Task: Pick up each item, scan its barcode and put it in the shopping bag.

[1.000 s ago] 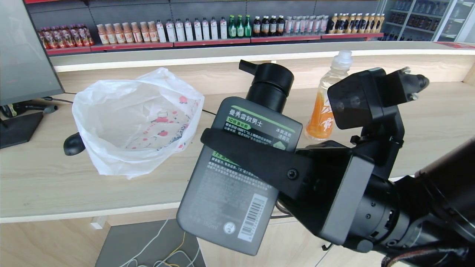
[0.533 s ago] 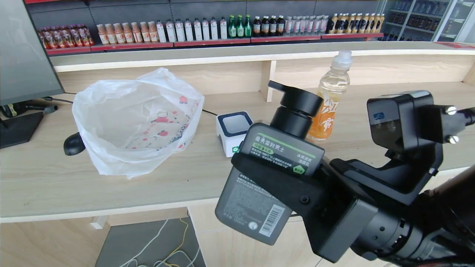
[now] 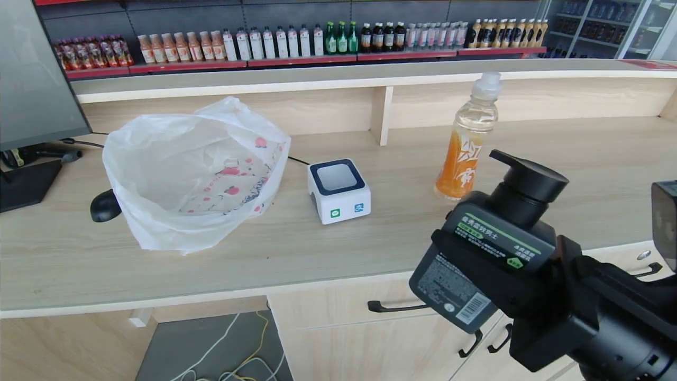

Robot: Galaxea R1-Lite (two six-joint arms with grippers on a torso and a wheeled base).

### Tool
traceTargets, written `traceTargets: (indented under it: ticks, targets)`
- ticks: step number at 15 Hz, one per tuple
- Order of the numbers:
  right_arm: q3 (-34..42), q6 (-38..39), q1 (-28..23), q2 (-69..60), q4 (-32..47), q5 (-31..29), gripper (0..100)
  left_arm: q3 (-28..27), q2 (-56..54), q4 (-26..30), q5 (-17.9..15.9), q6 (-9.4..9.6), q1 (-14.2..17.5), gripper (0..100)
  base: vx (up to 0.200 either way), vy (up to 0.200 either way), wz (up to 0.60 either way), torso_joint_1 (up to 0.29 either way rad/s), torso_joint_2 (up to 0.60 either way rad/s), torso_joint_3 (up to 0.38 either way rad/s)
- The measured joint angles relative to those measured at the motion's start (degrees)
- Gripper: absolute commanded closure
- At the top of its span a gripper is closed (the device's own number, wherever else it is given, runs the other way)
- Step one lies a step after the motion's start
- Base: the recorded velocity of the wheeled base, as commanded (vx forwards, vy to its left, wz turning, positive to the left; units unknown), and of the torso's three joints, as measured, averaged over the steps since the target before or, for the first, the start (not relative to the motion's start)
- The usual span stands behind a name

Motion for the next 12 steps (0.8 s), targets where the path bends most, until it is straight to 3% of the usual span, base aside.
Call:
traceTargets:
  ticks: [4, 8, 12]
  targets:
    - [3.34, -6.23, -10.18, -4.45, -0.07, -10.29, 100, 0.0, 0.0, 0.02, 0.0, 0.04, -0.06, 0, 0.0, 0.0, 0.0, 0.0, 0.0, 0.0]
    - [3.21, -9.44, -18.31, -6.55, -0.13, -11.91, 100, 0.0, 0.0, 0.0, 0.0, 0.11, -0.05, 0, 0.0, 0.0, 0.0, 0.0, 0.0, 0.0]
    - [2.13, -9.24, -19.86, -6.88, -0.68, -11.86, 100, 0.0, 0.0, 0.0, -0.02, -0.02, 0.05, 0, 0.0, 0.2, 0.0, -0.002, 0.0, 0.002]
